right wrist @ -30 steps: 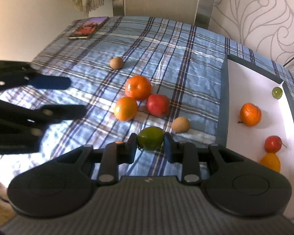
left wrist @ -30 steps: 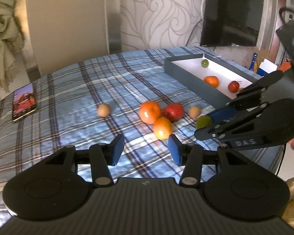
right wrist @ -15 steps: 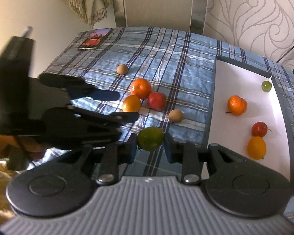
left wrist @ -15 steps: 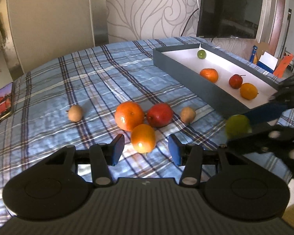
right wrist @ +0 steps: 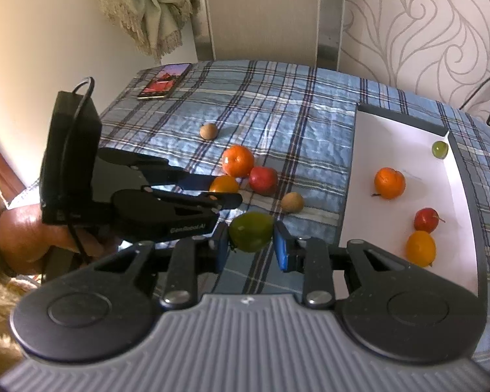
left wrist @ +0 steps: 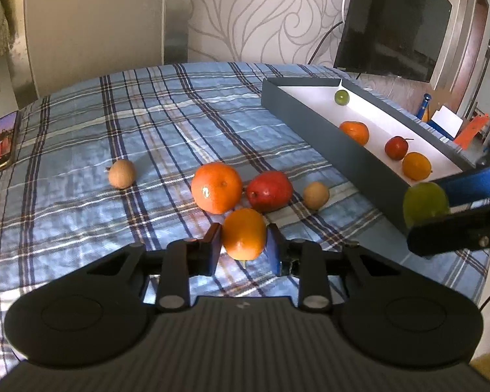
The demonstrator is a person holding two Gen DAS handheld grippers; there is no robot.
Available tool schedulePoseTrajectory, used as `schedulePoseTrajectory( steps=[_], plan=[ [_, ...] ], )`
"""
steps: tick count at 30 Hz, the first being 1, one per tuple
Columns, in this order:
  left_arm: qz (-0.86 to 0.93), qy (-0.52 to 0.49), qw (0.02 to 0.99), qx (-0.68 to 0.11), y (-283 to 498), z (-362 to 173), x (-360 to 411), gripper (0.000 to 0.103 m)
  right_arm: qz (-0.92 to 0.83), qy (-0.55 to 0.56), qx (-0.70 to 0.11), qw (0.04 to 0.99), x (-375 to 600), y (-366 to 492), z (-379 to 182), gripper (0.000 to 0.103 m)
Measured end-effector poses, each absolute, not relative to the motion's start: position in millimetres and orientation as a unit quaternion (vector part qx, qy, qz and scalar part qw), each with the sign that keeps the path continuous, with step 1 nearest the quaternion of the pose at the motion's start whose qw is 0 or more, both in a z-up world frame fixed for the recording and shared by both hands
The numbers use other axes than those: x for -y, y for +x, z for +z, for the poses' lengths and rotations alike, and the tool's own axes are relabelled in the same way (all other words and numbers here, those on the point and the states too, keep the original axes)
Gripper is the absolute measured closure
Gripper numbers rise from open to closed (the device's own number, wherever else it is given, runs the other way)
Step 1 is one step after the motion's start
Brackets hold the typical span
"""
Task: Organize fruits
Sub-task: 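Close the left tool on an orange while the right tool grasps another green lime, then lift the orange in the left tool and lime in the right tool off the bed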
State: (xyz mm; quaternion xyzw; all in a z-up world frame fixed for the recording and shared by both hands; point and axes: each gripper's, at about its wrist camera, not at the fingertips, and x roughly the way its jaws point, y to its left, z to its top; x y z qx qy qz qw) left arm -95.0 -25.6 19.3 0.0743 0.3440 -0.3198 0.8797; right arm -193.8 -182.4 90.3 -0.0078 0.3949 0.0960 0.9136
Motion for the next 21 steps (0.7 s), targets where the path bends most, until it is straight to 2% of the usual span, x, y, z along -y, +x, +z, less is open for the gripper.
schedulePoseTrajectory(
  steps=[21],
  plan=[
    [-0.247,0.045,0.915,-0.315,-105.9,59.8,-43.3,0.069,0.141,0.004,-0.383,0.913,167.3,-183.9,96.8,0.071]
  ],
)
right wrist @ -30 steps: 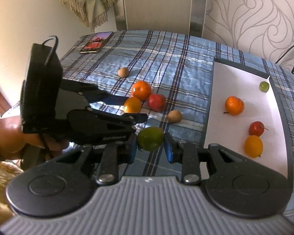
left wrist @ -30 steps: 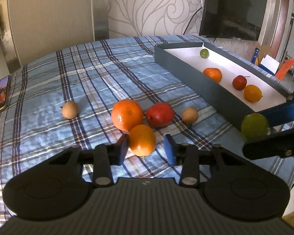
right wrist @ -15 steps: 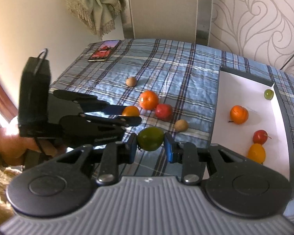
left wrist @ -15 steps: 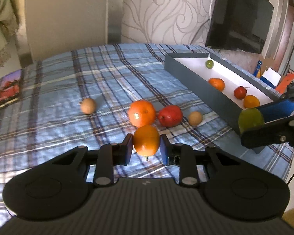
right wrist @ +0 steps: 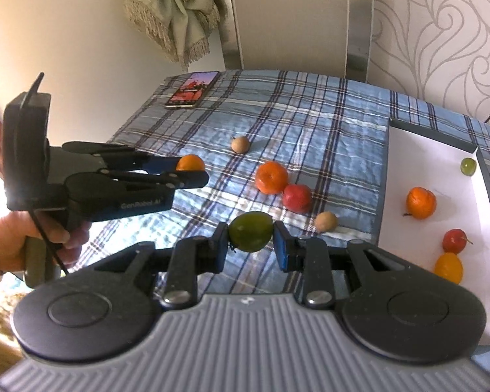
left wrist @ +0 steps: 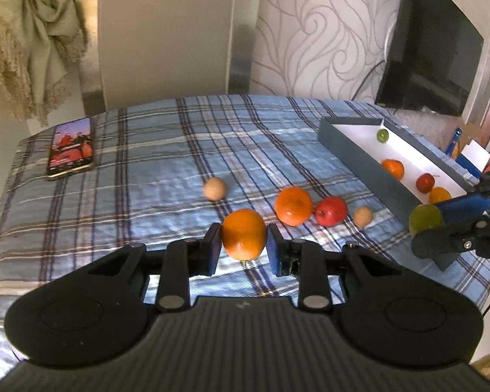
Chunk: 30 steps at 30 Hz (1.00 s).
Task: Organize fruits
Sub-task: 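Lift the orange in the left tool and lime in the right tool off the bed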
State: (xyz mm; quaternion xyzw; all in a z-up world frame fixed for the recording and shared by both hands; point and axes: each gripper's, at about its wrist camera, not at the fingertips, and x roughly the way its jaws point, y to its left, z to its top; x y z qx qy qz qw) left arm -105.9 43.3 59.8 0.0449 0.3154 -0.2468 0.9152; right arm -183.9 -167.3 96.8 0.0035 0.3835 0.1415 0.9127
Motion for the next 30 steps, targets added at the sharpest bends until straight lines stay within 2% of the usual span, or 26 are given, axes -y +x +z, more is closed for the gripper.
schedulePoseTrajectory(
  steps=[30],
  plan=[
    [-0.268,0.059,0.914,-0.3,-106.0,76.3,-19.9,0.069,0.129,0.041,-0.37,0.919,187.1,-195.0,101.0,0.071]
  ],
)
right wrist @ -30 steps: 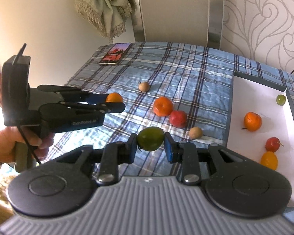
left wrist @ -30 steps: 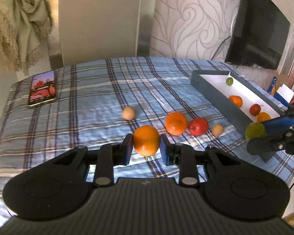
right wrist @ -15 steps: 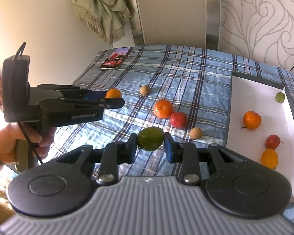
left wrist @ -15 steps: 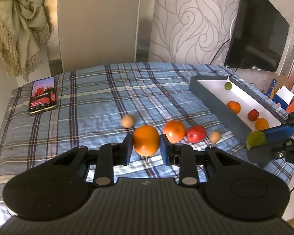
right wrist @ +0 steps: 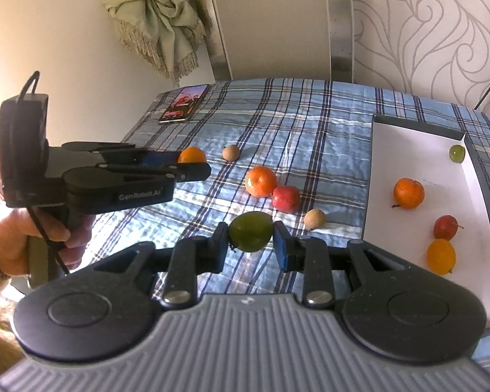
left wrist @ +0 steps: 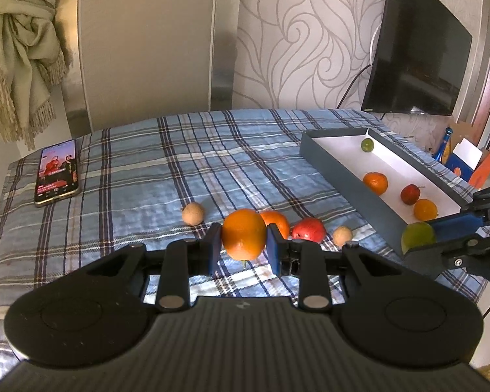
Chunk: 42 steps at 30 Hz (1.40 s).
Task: Organize fruits
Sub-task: 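Lift the orange in the left tool and lime in the right tool off the bed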
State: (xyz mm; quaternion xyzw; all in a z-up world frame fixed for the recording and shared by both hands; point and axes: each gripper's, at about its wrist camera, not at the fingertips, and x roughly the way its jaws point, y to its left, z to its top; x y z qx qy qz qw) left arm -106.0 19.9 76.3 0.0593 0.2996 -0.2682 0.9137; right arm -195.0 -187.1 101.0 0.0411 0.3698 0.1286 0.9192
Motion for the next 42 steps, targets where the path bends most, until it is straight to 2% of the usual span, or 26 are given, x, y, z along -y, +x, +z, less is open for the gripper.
schedulePoseTrajectory(
  steps=[42],
  plan=[
    [-0.321,0.069,0.903,-0.277,-105.2,91.4,19.7,0.069,0.088,0.061,-0.355,0.929,210.5,-213.1,109.5,0.071]
  ],
)
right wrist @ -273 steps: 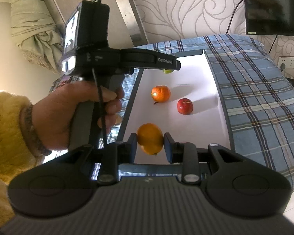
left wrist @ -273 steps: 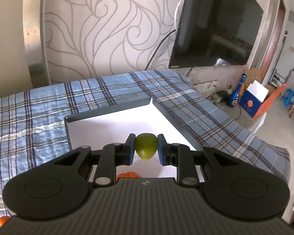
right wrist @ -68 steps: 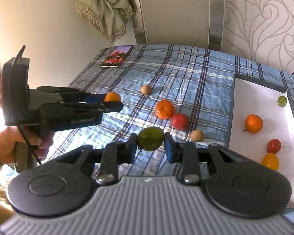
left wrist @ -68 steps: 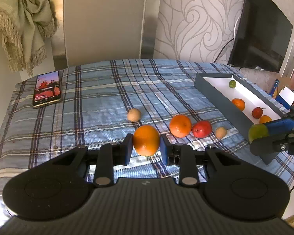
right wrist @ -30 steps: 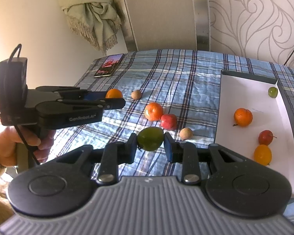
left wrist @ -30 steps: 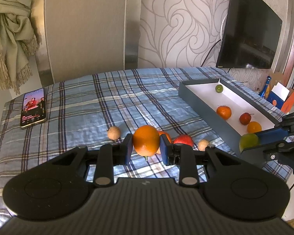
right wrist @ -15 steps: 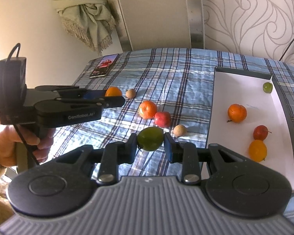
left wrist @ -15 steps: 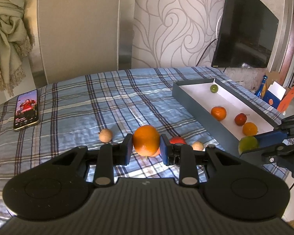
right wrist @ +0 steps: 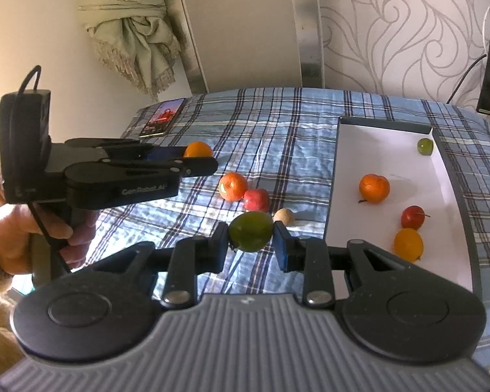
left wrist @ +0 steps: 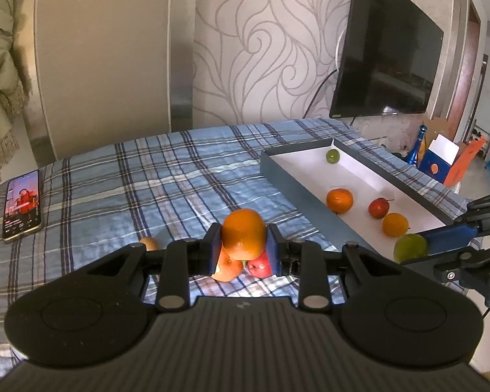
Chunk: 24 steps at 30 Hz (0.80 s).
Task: Organize fruits
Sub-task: 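Lift the orange in the left tool and lime in the right tool off the bed, then carry the orange in the left tool and lime in the right tool over the white box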
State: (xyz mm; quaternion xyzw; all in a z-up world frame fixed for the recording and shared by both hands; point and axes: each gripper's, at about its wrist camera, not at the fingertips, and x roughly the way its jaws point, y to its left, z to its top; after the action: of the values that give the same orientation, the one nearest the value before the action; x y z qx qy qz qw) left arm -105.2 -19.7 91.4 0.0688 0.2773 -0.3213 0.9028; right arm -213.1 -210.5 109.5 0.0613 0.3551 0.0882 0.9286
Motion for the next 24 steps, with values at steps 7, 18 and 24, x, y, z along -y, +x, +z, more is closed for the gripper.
schedulePoseTrajectory(
  steps=[7,18,24],
  plan=[
    [-0.325,0.07,0.901,-0.278,-107.3,90.5,21.5,0.069,0.082,0.065,-0.356,0.929,212.3,-215.6,109.2,0.071],
    [-0.319,0.069,0.904,-0.277,-108.7,91.6,18.9,0.069,0.089,0.065,-0.36,0.927,210.7,-213.6,107.0,0.071],
    [-0.32,0.069,0.903,-0.278,-109.2,91.3,19.0,0.069,0.09,0.066,-0.361,0.926,212.2,-214.0,106.3,0.071]
  ],
)
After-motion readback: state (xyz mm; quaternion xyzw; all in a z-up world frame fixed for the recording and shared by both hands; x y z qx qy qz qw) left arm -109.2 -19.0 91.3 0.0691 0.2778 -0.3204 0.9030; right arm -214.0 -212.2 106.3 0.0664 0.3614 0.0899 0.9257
